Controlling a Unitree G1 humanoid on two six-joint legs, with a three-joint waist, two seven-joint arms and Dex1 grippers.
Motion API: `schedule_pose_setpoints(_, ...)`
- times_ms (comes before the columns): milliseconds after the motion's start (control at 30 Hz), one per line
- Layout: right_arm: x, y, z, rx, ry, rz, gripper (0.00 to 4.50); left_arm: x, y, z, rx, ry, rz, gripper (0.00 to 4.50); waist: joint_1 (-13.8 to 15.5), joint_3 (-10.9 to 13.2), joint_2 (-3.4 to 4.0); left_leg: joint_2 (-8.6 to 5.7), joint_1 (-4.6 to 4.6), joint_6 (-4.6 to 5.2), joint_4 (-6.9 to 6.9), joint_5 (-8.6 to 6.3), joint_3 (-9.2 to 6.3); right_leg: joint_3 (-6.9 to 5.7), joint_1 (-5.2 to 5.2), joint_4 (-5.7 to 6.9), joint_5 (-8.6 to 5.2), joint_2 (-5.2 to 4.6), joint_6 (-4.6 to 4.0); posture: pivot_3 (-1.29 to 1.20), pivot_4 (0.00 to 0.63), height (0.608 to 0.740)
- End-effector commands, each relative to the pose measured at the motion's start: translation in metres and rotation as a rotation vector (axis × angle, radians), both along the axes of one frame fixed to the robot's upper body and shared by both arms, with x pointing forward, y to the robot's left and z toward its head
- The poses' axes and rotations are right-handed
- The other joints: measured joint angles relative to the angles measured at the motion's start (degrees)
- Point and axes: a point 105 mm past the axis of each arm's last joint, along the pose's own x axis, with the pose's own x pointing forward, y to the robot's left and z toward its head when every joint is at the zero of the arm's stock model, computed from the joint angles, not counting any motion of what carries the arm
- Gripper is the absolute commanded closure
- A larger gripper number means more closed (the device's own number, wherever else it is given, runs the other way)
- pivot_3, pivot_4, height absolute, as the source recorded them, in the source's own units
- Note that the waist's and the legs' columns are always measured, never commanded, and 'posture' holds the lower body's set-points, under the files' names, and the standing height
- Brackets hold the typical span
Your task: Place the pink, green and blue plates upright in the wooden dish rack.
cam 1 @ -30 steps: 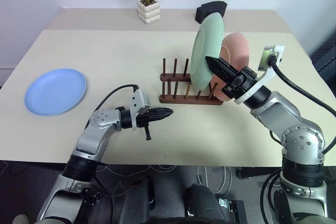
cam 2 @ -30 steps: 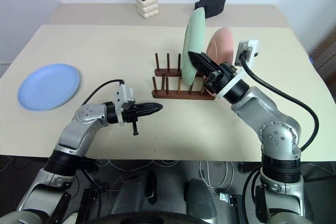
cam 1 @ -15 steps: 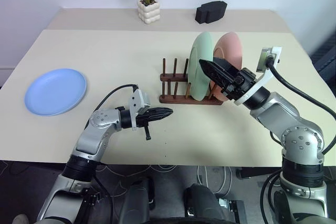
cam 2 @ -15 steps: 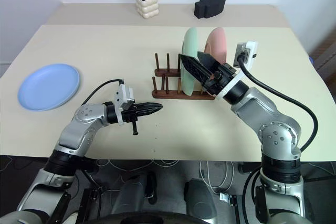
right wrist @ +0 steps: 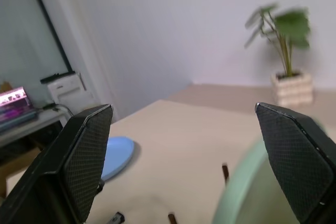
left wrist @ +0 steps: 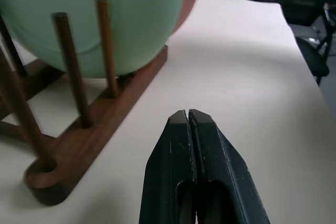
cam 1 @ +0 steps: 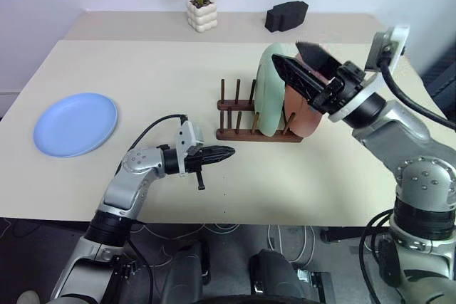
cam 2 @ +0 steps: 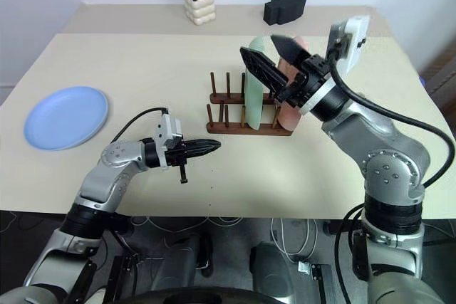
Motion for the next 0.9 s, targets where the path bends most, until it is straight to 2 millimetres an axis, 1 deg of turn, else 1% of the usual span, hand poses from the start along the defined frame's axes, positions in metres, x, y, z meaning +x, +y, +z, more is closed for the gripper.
schedule_pose_setpoints(33,-0.016,0.018,-0.001,-0.259,-0.149,0.024,0.00,0.013,0.022,0.031,-0.060,-0.077,0.124,3.96,-0.02,0.00,0.00,0.00,0.00,0.00,0.01,0.00,0.00,0.00,0.00,0.00,0.00,0.00,0.00,0.00,0.150,0.732)
schedule_pose_setpoints(67,-0.014,0.023,-0.012,-0.368,-0.168,0.018,0.00,0.017,0.034,0.035,-0.082,-0.058,0.174,3.71,-0.09,0.00,-0.01,0.00,0.00,0.00,-0.02,0.00,-0.01,0.00,-0.01,-0.01,0.00,0.00,0.00,0.00,0.150,0.732)
schedule_pose_setpoints(100,-0.012,0.026,-0.023,-0.454,-0.185,0.016,0.00,0.021,0.048,0.041,-0.119,-0.049,0.237,3.22,-0.29,0.00,-0.01,0.01,0.01,0.00,-0.02,0.00,-0.01,0.00,-0.01,-0.01,0.00,0.01,0.00,0.00,0.150,0.732)
schedule_pose_setpoints(133,-0.011,0.028,-0.030,-0.500,-0.198,0.018,0.00,0.024,0.059,0.044,-0.138,-0.044,0.293,2.71,-0.41,0.00,-0.02,0.01,0.01,0.00,-0.03,0.00,-0.01,0.01,-0.02,-0.01,0.00,0.01,0.00,0.00,0.150,0.732)
schedule_pose_setpoints(167,-0.010,0.029,-0.035,-0.529,-0.208,0.020,0.00,0.026,0.066,0.047,-0.148,-0.043,0.330,2.22,-0.41,0.01,-0.02,0.02,0.01,0.00,-0.03,0.00,-0.01,0.01,-0.02,-0.01,0.00,0.01,0.00,0.00,0.150,0.732)
schedule_pose_setpoints(233,-0.007,0.031,-0.039,-0.525,-0.211,0.025,0.00,0.035,0.087,0.052,-0.148,-0.080,0.458,1.20,-0.20,0.02,-0.04,0.01,0.01,-0.02,-0.02,0.01,-0.01,0.01,-0.02,0.00,0.00,0.00,0.00,0.00,0.150,0.732)
schedule_pose_setpoints(267,-0.006,0.032,-0.040,-0.527,-0.214,0.031,0.00,0.039,0.099,0.059,-0.173,-0.108,0.527,0.64,-0.15,0.03,-0.07,0.00,0.01,-0.04,0.00,0.02,-0.01,0.01,-0.01,0.00,0.00,-0.01,0.00,0.00,0.150,0.732)
schedule_pose_setpoints(300,-0.006,0.034,-0.041,-0.527,-0.218,0.041,0.00,0.046,0.119,0.067,-0.191,-0.133,0.645,0.16,-0.09,0.06,-0.12,0.00,0.01,-0.05,0.02,0.03,0.00,0.01,-0.01,0.00,0.00,-0.01,0.01,0.00,0.150,0.732)
schedule_pose_setpoints(333,-0.006,0.036,-0.042,-0.526,-0.224,0.052,0.00,0.050,0.139,0.075,-0.215,-0.151,0.749,0.07,-0.03,0.09,-0.17,0.00,0.00,-0.07,0.03,0.04,0.00,0.00,0.00,0.00,0.01,-0.02,0.01,0.00,0.150,0.732)
schedule_pose_setpoints(367,-0.006,0.038,-0.042,-0.525,-0.230,0.065,0.00,0.052,0.159,0.081,-0.230,-0.168,0.850,0.07,-0.03,0.15,-0.28,0.00,0.00,-0.07,0.04,0.04,-0.01,0.00,0.01,0.00,0.01,-0.02,0.01,0.00,0.150,0.732)
schedule_pose_setpoints(400,-0.006,0.039,-0.042,-0.524,-0.234,0.073,0.00,0.052,0.171,0.085,-0.240,-0.177,0.911,0.07,-0.03,0.20,-0.36,0.01,0.00,-0.07,0.02,0.04,-0.02,-0.01,0.00,0.00,0.01,-0.01,0.01,0.00,0.150,0.732)
schedule_pose_setpoints(500,-0.004,0.041,-0.044,-0.524,-0.240,0.091,0.00,0.053,0.219,0.093,-0.306,-0.160,1.159,0.07,-0.08,0.24,-0.44,0.00,0.00,-0.07,0.02,0.04,-0.03,-0.02,0.01,-0.01,0.01,-0.03,0.02,0.00,0.150,0.732)
schedule_pose_setpoints(533,-0.004,0.041,-0.045,-0.524,-0.241,0.095,0.00,0.052,0.228,0.095,-0.321,-0.158,1.215,0.07,-0.07,0.24,-0.44,0.00,0.00,-0.07,0.02,0.04,-0.02,-0.03,0.01,-0.01,0.01,-0.03,0.02,0.00,0.150,0.732)
schedule_pose_setpoints(600,-0.002,0.042,-0.046,-0.524,-0.243,0.103,0.00,0.052,0.258,0.090,-0.360,-0.096,1.383,0.07,0.01,0.23,-0.46,0.00,0.00,-0.07,0.03,0.04,-0.03,-0.03,0.01,0.00,0.01,-0.04,0.02,0.00,0.150,0.732)
schedule_pose_setpoints(700,-0.001,0.044,-0.046,-0.521,-0.250,0.114,0.00,0.044,0.305,0.068,-0.356,0.026,1.680,0.07,0.01,0.23,-0.53,0.00,0.00,-0.07,0.04,0.04,-0.03,-0.06,0.01,0.01,0.01,-0.04,0.03,0.00,0.150,0.732)
schedule_pose_setpoints(767,-0.001,0.044,-0.045,-0.519,-0.254,0.119,0.00,0.038,0.322,0.059,-0.365,0.073,1.794,0.07,-0.15,0.24,-0.63,0.00,0.00,-0.07,0.03,0.04,-0.03,-0.06,0.00,0.01,0.01,-0.04,0.03,0.00,0.150,0.732)
schedule_pose_setpoints(900,0.000,0.043,-0.048,-0.520,-0.249,0.116,0.00,0.028,0.339,0.050,-0.346,0.111,1.921,0.07,0.03,0.26,-1.01,0.00,0.00,-0.24,0.02,0.14,-0.03,-0.08,-0.01,0.03,0.01,-0.04,0.03,0.00,0.150,0.732)
